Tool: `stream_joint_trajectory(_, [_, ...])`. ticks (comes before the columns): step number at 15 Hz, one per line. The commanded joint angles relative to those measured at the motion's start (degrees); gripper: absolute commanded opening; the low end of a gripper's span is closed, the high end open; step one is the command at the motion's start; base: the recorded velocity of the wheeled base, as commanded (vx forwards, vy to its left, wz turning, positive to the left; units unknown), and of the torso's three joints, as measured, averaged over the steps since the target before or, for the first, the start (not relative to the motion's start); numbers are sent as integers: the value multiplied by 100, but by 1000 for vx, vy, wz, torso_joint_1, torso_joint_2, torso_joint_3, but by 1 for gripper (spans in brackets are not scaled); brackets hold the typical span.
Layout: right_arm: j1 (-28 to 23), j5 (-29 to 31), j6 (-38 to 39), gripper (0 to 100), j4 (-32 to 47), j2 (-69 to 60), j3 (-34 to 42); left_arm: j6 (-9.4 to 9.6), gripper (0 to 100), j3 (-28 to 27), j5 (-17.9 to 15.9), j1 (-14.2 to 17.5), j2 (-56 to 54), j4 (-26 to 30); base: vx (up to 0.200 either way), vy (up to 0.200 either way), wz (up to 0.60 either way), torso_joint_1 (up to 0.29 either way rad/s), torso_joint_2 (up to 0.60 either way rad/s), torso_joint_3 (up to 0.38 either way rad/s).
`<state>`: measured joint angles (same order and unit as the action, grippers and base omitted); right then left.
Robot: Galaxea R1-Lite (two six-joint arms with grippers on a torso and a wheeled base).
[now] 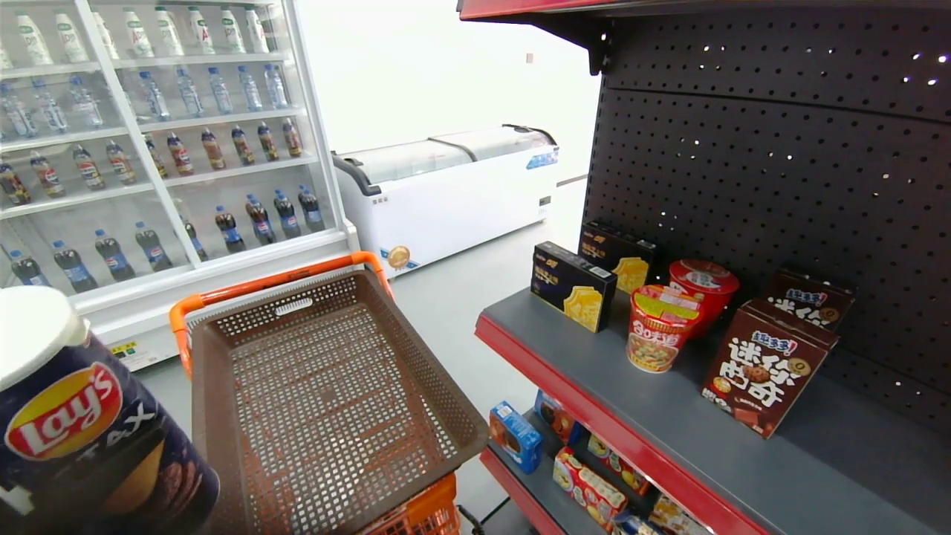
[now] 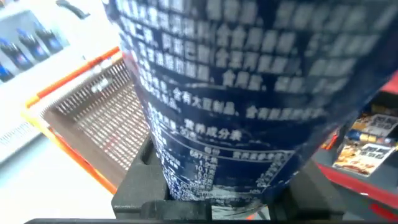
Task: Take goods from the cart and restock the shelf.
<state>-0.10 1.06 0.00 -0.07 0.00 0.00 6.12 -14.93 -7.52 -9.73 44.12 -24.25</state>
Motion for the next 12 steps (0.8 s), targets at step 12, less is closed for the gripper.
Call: stream_joint_trajectory(12, [1, -18, -9, 100, -1, 0, 0, 126, 0, 509, 111, 6, -3137, 2170, 0, 0, -300, 2, 1, 2])
